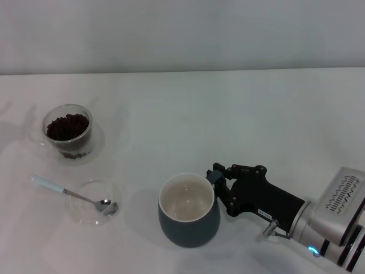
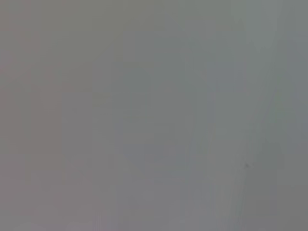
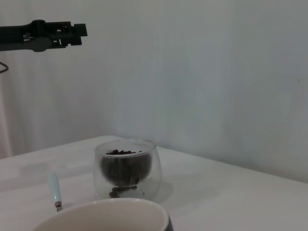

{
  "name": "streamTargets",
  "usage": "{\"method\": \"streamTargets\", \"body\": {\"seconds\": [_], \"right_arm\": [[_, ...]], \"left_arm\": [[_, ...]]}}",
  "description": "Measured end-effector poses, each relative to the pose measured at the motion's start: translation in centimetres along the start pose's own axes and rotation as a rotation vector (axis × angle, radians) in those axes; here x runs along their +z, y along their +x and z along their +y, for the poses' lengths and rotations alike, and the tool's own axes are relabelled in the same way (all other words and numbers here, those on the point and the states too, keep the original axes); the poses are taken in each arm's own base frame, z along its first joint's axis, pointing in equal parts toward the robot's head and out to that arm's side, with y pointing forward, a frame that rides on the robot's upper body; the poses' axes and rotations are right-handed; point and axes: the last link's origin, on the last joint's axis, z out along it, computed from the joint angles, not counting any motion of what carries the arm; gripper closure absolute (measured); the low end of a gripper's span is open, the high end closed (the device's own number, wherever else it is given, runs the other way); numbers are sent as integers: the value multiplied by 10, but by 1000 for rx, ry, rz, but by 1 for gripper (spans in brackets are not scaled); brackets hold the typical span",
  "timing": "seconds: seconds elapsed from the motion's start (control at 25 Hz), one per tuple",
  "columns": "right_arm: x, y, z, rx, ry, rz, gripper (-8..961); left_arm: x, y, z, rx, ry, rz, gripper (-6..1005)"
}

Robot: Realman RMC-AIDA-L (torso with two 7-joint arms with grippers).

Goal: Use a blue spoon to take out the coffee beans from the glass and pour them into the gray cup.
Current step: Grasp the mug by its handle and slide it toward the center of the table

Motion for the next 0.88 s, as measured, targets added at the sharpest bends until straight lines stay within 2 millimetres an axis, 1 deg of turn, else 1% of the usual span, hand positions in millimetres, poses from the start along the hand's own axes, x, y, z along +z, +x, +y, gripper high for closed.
{"method": "streamTargets", "body": {"seconds": [0.88], "right_arm": [[1,5,-5,-1,14,40,783]], "left_arm": [[1,3,1,21,-15,19,351]]}}
